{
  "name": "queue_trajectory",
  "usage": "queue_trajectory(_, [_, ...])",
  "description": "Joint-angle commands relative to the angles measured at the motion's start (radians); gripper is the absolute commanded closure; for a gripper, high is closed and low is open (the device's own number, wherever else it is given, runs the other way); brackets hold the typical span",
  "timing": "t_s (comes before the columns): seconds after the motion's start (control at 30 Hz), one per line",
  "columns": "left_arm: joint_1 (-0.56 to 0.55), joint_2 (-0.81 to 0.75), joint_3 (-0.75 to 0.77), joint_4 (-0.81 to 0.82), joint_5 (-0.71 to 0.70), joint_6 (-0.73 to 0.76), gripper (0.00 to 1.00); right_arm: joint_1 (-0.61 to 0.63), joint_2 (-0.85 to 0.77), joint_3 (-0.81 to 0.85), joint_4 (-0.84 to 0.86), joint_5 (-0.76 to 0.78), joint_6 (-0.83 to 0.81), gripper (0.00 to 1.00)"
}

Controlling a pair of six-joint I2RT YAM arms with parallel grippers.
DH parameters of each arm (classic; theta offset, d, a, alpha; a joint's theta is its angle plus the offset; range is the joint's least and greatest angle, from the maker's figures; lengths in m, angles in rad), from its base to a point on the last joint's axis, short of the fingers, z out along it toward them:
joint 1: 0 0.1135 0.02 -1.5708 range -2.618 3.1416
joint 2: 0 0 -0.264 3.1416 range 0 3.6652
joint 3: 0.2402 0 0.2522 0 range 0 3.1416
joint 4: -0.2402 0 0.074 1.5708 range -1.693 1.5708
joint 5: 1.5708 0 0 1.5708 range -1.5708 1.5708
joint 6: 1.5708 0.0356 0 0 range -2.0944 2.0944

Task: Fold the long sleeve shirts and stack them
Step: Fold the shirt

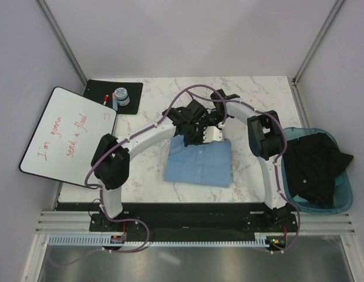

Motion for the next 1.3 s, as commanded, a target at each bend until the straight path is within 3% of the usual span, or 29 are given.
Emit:
queue_trajectory(0.0, [0.056, 0.06, 0.058, 0.131, -0.027, 0.136, 0.97, 0.006, -0.009, -0.003, -0.045, 0.001, -0.043, 0.86])
queue_trajectory(0.23, [0.085, 0.09, 0.05, 0.23, -0.002, 0.167, 0.97, 0.006, 0.006, 0.035, -0.078, -0.017, -0.06, 0.86])
queue_trajectory(1.0, [0.084, -0.003, -0.039, 0.291, 0.145, 0.269, 0.98, 0.006, 0.046, 0.066, -0.074, -0.008, -0.079, 0.89])
queue_trajectory(1.27, [0.11, 0.122, 0.025, 0.313, 0.059, 0.245, 0.98, 0.006, 0.047, 0.091, -0.072, 0.0, -0.085, 0.88])
